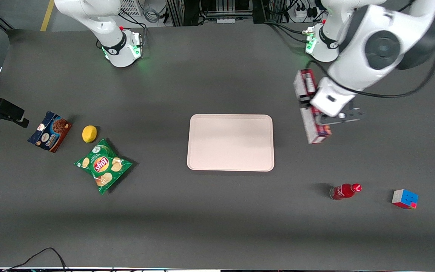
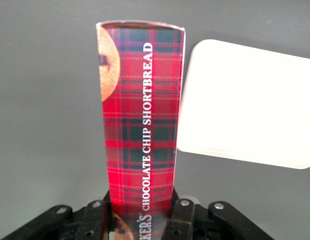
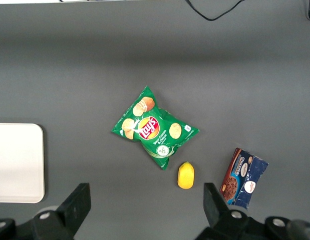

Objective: Place red cookie box on tray
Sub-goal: 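Lower the box upright onto the white tray with the left gripper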

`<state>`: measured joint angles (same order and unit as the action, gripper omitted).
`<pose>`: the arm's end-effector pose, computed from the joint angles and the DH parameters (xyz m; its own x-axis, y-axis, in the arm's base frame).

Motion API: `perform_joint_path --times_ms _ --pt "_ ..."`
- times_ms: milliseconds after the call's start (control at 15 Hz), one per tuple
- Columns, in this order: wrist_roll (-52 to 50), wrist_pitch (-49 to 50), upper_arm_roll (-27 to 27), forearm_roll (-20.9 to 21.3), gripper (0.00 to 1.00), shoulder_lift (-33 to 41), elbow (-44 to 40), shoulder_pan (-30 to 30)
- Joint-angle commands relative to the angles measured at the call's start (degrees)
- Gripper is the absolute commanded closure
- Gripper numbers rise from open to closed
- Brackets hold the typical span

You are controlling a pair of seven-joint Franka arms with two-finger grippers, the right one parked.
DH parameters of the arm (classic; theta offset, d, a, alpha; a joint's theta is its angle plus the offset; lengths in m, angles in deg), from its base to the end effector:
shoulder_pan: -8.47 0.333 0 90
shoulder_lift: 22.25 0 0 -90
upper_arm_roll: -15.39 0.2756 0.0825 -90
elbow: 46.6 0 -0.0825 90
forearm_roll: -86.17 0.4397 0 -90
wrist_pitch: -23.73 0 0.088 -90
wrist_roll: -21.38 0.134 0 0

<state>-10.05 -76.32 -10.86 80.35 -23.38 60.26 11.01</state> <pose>0.5451 -0.2516 0.4066 0.9730 0.1542 -0.1719 0.1597 -0.9870 0.0182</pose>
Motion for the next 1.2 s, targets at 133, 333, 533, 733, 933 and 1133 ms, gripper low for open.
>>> perform_joint_path --times_ms 133,333,533,733,933,1133 --pt "-6.88 -11.19 -2.47 0.72 0.66 -12.47 -3.68 -4.73" --pt "-9.87 -20.07 -2.66 2.99 0.66 -19.68 -3.77 -7.45" --pt "-14.27 -24.92 -2.83 10.8 0.66 -25.58 -3.68 -9.48" --pt "-14.19 -25.55 -2.92 13.46 0.66 -27.26 -3.24 -10.27" --pt "-13.92 -28.17 -2.92 13.47 0.66 -28.4 -2.37 -10.63" --pt "-13.92 -30.82 -2.92 15.56 0.66 -29.81 -1.57 -10.89"
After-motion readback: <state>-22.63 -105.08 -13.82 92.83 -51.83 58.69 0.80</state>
